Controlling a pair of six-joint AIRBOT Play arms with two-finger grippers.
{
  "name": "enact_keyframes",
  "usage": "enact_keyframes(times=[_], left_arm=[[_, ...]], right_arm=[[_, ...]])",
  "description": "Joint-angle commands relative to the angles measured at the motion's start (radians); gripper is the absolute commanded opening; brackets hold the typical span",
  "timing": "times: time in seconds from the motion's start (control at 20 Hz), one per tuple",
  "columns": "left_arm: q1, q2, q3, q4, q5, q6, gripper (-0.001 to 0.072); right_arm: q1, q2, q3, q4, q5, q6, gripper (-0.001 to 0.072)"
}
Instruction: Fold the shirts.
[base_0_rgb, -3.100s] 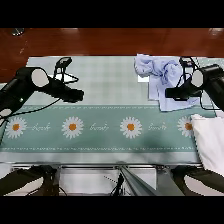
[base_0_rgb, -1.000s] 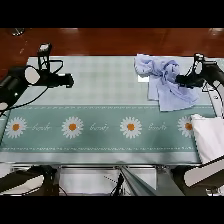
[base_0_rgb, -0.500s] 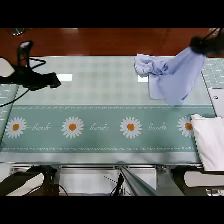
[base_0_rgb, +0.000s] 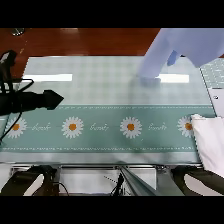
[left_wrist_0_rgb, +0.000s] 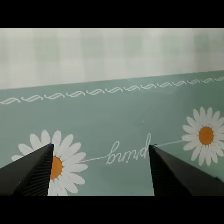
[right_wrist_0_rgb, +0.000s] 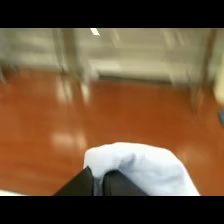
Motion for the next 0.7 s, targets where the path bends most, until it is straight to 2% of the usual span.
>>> enact_keyframes(times=[0.0, 0.1, 0.2, 0.4, 0.45, 0.55, 0.65], left_arm=[[-0.027, 0.085, -0.085, -0.023, -0.002, -0.008, 0.0703], [-0.027, 0.08, -0.091, -0.023, 0.021, -0.008, 0.0703], [-0.027, 0.081, -0.09, -0.023, 0.076, -0.008, 0.0703], [-0.027, 0.081, -0.091, -0.015, 0.157, -0.007, 0.0703], [-0.027, 0.081, -0.091, -0.006, 0.16, -0.007, 0.0703], [-0.025, 0.081, -0.091, 0.036, 0.16, -0.007, 0.0702], [-0.023, 0.081, -0.091, 0.066, 0.16, -0.008, 0.0703]], right_arm=[[0.113, 0.093, 0.026, 0.004, -0.003, -0.055, 0.0019], [0.177, 0.117, 0.026, 0.005, 0.05, -0.054, 0.0019], [0.241, 0.111, 0.009, 0.032, 0.171, -0.047, 0.0019], [0.395, 0.094, -0.273, 0.083, 0.294, -0.019, 0.0019], [0.432, 0.089, -0.38, 0.083, 0.274, 0.004, 0.0019], [0.505, 0.067, -0.606, 0.117, 0.143, 0.077, 0.0019], [0.57, 0.004, -0.766, 0.239, -0.014, 0.095, 0.0019]])
